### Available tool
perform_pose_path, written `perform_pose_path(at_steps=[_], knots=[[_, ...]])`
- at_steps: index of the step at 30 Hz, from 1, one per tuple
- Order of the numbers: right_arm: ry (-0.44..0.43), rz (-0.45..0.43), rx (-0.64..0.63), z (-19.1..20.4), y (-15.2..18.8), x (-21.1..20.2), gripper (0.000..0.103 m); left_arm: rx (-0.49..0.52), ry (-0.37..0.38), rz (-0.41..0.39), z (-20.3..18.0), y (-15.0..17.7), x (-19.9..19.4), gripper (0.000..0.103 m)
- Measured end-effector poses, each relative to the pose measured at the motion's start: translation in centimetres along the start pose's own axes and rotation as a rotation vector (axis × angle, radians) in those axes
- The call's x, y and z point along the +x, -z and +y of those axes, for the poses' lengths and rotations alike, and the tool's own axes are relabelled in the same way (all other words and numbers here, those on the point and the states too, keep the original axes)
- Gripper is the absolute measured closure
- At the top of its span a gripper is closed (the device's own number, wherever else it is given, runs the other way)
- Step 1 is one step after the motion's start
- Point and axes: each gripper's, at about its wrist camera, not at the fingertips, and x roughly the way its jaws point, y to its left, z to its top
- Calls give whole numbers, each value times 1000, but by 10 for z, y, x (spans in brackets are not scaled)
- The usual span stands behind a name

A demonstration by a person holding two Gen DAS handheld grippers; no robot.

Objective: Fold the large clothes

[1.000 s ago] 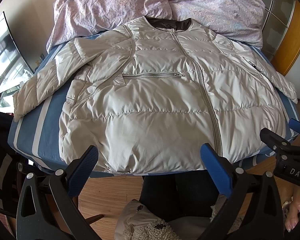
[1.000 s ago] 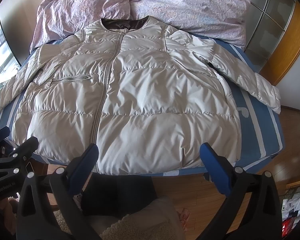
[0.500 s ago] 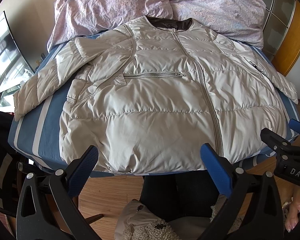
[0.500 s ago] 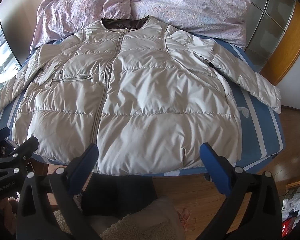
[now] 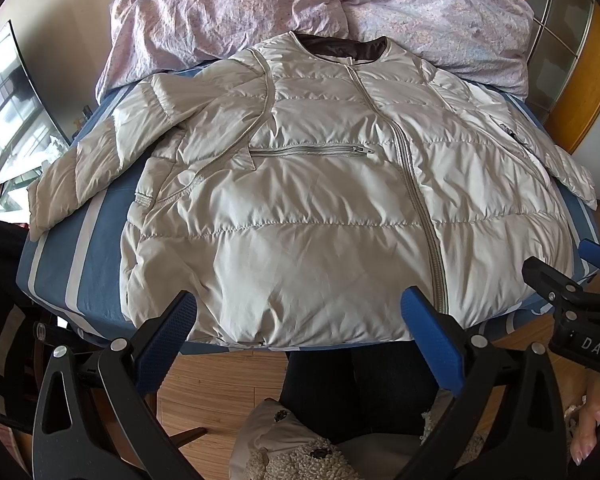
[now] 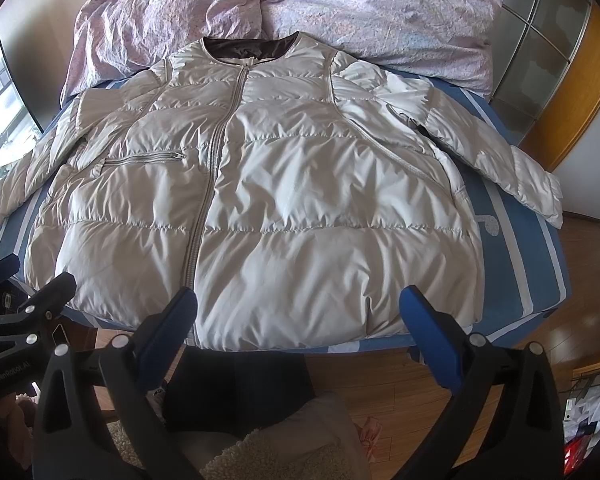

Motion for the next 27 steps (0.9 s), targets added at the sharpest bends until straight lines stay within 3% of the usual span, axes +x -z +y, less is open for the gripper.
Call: perform_pose_path(at_steps=[27], knots=[[0,-2,1,1,0,3,2,-1,-1,0,0,0,0,1]])
